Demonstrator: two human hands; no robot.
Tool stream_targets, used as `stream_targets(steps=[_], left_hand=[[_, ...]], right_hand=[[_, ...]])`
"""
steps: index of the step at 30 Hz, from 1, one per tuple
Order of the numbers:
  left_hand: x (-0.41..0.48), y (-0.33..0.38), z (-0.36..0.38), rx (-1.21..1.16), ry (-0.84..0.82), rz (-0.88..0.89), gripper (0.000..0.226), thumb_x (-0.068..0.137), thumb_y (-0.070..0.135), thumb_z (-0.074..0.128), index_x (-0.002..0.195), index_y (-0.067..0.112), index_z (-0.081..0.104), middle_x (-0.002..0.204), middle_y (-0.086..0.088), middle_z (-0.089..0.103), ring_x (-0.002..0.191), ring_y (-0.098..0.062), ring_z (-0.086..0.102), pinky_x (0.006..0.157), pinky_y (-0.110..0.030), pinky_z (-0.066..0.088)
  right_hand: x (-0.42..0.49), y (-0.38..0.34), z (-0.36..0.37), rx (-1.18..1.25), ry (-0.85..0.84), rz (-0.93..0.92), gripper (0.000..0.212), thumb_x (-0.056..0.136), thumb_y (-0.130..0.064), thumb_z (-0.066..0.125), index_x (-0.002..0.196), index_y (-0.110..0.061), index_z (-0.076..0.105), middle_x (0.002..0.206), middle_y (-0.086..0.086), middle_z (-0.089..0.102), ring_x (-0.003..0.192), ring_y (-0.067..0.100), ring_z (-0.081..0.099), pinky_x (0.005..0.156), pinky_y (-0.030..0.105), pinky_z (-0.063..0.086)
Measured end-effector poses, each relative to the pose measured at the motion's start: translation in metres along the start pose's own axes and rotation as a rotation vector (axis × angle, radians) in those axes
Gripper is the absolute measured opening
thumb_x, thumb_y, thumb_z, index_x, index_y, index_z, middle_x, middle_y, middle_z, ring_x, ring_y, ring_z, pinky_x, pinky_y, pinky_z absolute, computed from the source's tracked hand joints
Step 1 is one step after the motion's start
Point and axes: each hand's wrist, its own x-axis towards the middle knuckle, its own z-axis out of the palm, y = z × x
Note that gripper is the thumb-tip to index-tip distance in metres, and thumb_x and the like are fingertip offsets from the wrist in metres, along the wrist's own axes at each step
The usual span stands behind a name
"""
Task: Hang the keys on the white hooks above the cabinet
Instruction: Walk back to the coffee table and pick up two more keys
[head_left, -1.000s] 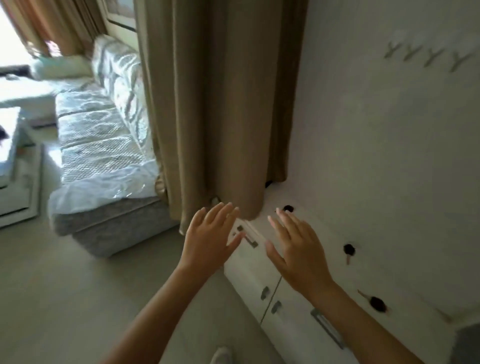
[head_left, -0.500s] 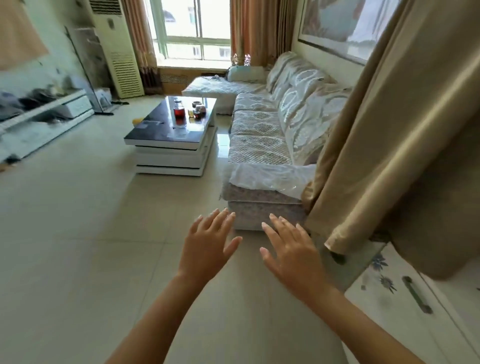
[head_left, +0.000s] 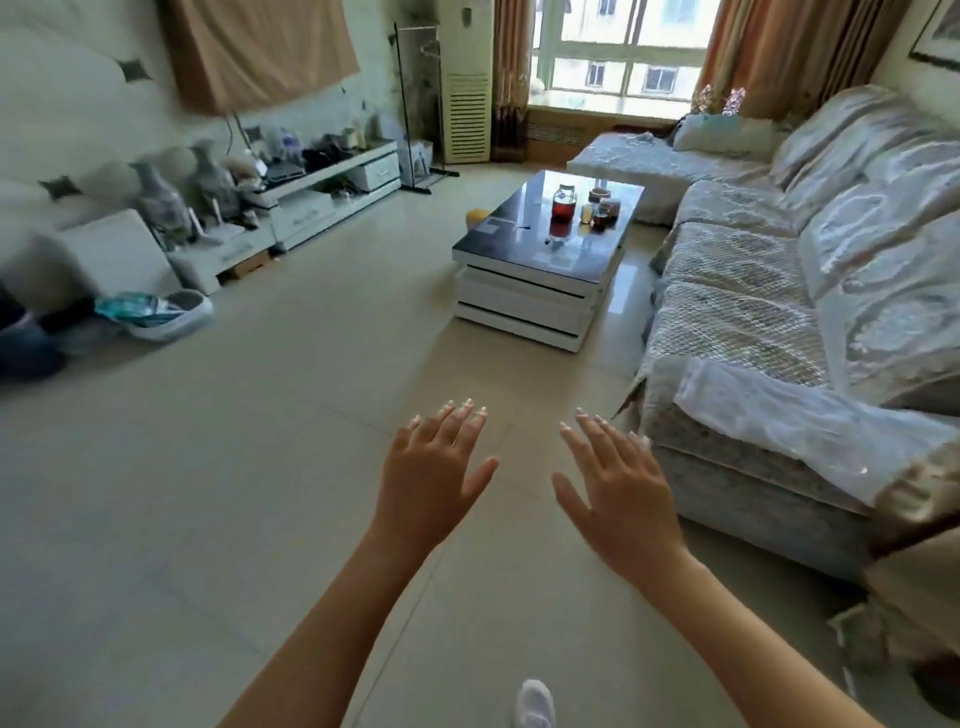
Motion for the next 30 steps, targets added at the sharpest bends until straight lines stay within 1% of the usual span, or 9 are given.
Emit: stream_targets(steps=[6, 9, 10, 13, 18, 22, 26, 30], left_hand=[[0.063, -0.071, 0.054, 0.033, -0.044, -0.143, 0.058, 0.086, 0.054, 0.039, 0.129, 0.019, 0.057, 0.132, -0.002, 0.061, 0.122, -0.02, 0.057, 0.093, -0.04, 0.047], [0.115, -0.108, 0.069, 0.044, -0.065, -0.184, 0.059, 0.087, 0.054, 0.038, 0.132, 0.019, 0.054, 0.134, -0.001, 0.059, 0.124, -0.019, 0.055, 0.095, -0.041, 0.046], [0.133, -0.12, 0.071, 0.045, -0.062, -0.197, 0.06, 0.087, 0.054, 0.038, 0.133, 0.02, 0.054, 0.135, -0.001, 0.058, 0.124, -0.019, 0.055, 0.096, -0.041, 0.046], [0.185, -0.15, 0.074, 0.048, -0.038, -0.224, 0.058, 0.088, 0.054, 0.04, 0.134, 0.02, 0.053, 0.136, -0.001, 0.057, 0.125, -0.018, 0.054, 0.095, -0.04, 0.046], [0.26, -0.187, 0.093, 0.005, -0.015, -0.271, 0.059, 0.088, 0.054, 0.04, 0.134, 0.019, 0.052, 0.137, -0.002, 0.057, 0.126, -0.02, 0.053, 0.096, -0.041, 0.046], [0.33, -0.224, 0.127, -0.013, -0.034, -0.226, 0.059, 0.088, 0.054, 0.039, 0.133, 0.018, 0.053, 0.136, -0.002, 0.058, 0.125, -0.02, 0.055, 0.095, -0.039, 0.046], [0.416, -0.268, 0.167, -0.039, -0.046, -0.173, 0.059, 0.088, 0.054, 0.038, 0.133, 0.019, 0.052, 0.136, -0.001, 0.057, 0.125, -0.018, 0.054, 0.096, -0.039, 0.046], [0.511, -0.313, 0.201, -0.065, -0.085, -0.084, 0.06, 0.089, 0.054, 0.036, 0.134, 0.018, 0.052, 0.136, -0.002, 0.057, 0.125, -0.018, 0.055, 0.096, -0.038, 0.046]], right_hand=[[0.111, -0.004, 0.07, 0.063, -0.056, -0.093, 0.055, 0.091, -0.048, 0.035, 0.133, -0.017, 0.052, 0.14, 0.01, 0.052, 0.129, 0.027, 0.049, 0.106, 0.046, 0.037], [0.183, -0.003, 0.094, 0.101, -0.052, -0.127, 0.059, 0.095, -0.051, 0.023, 0.131, -0.016, 0.053, 0.139, 0.01, 0.053, 0.129, 0.028, 0.05, 0.105, 0.048, 0.039], [0.206, -0.003, 0.098, 0.117, -0.045, -0.13, 0.059, 0.095, -0.051, 0.024, 0.131, -0.015, 0.054, 0.139, 0.011, 0.054, 0.128, 0.028, 0.051, 0.105, 0.048, 0.04], [0.269, -0.007, 0.113, 0.162, -0.027, -0.14, 0.054, 0.089, -0.046, 0.037, 0.129, -0.014, 0.055, 0.139, 0.011, 0.054, 0.128, 0.029, 0.051, 0.104, 0.049, 0.04], [0.356, -0.004, 0.141, 0.187, -0.044, -0.155, 0.055, 0.09, -0.048, 0.038, 0.133, -0.017, 0.051, 0.142, 0.009, 0.051, 0.131, 0.027, 0.047, 0.107, 0.048, 0.036], [0.43, 0.006, 0.174, 0.17, -0.05, -0.154, 0.054, 0.09, -0.048, 0.039, 0.133, -0.018, 0.051, 0.142, 0.008, 0.051, 0.131, 0.026, 0.048, 0.107, 0.048, 0.037], [0.512, 0.013, 0.215, 0.145, -0.049, -0.103, 0.054, 0.089, -0.048, 0.04, 0.133, -0.018, 0.05, 0.142, 0.008, 0.051, 0.131, 0.026, 0.047, 0.107, 0.047, 0.035], [0.598, 0.024, 0.247, 0.101, -0.057, -0.039, 0.055, 0.09, -0.049, 0.04, 0.134, -0.018, 0.048, 0.143, 0.009, 0.049, 0.132, 0.026, 0.047, 0.107, 0.047, 0.037]])
